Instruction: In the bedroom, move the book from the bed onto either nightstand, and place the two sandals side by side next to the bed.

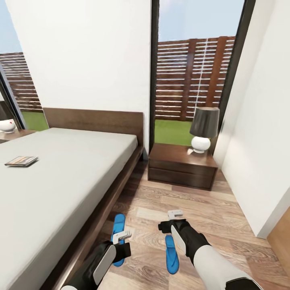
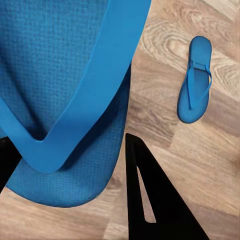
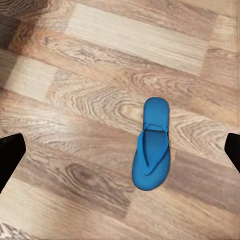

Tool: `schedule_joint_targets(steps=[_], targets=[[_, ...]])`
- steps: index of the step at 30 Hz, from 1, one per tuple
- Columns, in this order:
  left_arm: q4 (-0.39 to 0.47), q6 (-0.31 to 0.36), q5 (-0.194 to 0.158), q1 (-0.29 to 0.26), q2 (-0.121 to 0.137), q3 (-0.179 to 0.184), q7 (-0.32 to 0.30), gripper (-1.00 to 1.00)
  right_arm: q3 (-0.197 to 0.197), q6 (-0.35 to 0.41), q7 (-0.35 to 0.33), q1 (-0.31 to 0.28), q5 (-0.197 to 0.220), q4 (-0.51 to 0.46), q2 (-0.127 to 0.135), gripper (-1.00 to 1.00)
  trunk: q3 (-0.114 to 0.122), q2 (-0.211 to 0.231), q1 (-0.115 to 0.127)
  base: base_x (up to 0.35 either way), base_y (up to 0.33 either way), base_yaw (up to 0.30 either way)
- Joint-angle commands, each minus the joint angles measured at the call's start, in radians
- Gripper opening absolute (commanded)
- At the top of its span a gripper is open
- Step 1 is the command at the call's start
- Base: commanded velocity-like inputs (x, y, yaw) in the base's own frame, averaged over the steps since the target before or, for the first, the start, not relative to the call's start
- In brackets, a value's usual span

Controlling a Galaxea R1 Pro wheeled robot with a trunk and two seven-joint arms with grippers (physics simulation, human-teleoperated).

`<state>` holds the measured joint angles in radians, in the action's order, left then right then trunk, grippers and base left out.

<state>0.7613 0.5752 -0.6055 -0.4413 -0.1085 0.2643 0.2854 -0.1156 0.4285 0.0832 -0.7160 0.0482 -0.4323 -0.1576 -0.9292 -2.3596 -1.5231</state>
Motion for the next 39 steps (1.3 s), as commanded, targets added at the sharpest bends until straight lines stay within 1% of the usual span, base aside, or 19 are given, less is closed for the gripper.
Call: schedule_joint_targets(steps=[1, 7, 8, 11, 12, 17, 20, 23, 27, 32, 36, 39], targets=[[0.002, 0.003, -0.009, 0.0, 0.0, 0.003, 0.009, -1.0, -0.007, 0.006, 0.008, 0.0, 0.006, -0.002, 0.001, 1.0, -0.001, 0.0, 0.0, 0.234, 0.004, 0.0], [0.003, 0.003, -0.009, 0.0, -0.002, 0.003, 0.011, -1.0, -0.007, 0.006, 0.009, 0.0, 0.007, -0.003, 0.002, 1.0, -0.001, 0.0, 0.0, 0.222, 0.002, 0.0], [0.011, 0.013, -0.01, 0.0, -0.015, 0.003, 0.049, -1.0, -0.007, 0.008, 0.009, 0.0, 0.006, -0.005, 0.002, 1.0, -0.001, 0.0, 0.0, 0.048, 0.0, 0.0], [0.022, 0.018, -0.013, -0.001, -0.023, 0.004, 0.096, -1.0, -0.007, 0.023, 0.009, 0.0, 0.005, -0.005, 0.001, 1.0, -0.001, 0.0, 0.0, 0.031, 0.0, 0.0], [0.025, 0.02, -0.014, -0.001, -0.026, 0.005, 0.108, -1.0, -0.007, 0.034, 0.008, 0.0, 0.006, -0.005, 0.002, 1.0, -0.001, 0.0, 0.0, 0.02, 0.0, 0.0], [0.036, 0.025, -0.02, -0.002, -0.036, 0.028, 0.137, -1.0, -0.007, 0.11, 0.006, 0.0, 0.007, -0.006, 0.002, 1.0, -0.017, -0.035, -0.019, 0.011, 0.0, 0.0], [0.038, 0.036, -0.022, -0.004, -0.038, 0.036, 0.142, -1.0, -0.007, 0.154, 0.005, 0.0, 0.008, -0.01, 0.003, 1.0, -0.026, -0.056, -0.031, 0.004, 0.0, 0.0], [0.04, 0.053, -0.022, -0.005, -0.039, 0.04, 0.145, -1.0, -0.007, 0.182, 0.005, 0.0, 0.008, -0.012, 0.002, 1.0, -0.036, -0.077, -0.042, 0.002, 0.0, 0.0], [0.04, 0.071, -0.022, -0.006, -0.04, 0.043, 0.148, -1.0, -0.007, 0.204, 0.003, 0.0, 0.008, -0.015, 0.001, 1.0, -0.048, -0.105, -0.058, 0.001, 0.0, -0.04], [0.04, 0.075, -0.022, -0.007, -0.041, 0.045, 0.149, -1.0, -0.007, 0.205, 0.002, -0.001, 0.007, -0.017, 0.001, 1.0, -0.064, -0.14, -0.077, 0.0, 0.0, -0.074], [0.04, 0.076, -0.022, -0.007, -0.042, 0.045, 0.143, -1.0, -0.007, 0.206, 0.002, -0.001, 0.007, -0.017, 0.001, 1.0, -0.079, -0.141, -0.079, 0.0, 0.0, -0.027], [0.04, 0.081, -0.022, -0.016, -0.042, 0.045, 0.122, -1.0, -0.007, 0.207, 0.002, -0.002, 0.008, -0.016, 0.001, 1.0, -0.091, -0.142, -0.08, 0.0, 0.0, -0.01]])
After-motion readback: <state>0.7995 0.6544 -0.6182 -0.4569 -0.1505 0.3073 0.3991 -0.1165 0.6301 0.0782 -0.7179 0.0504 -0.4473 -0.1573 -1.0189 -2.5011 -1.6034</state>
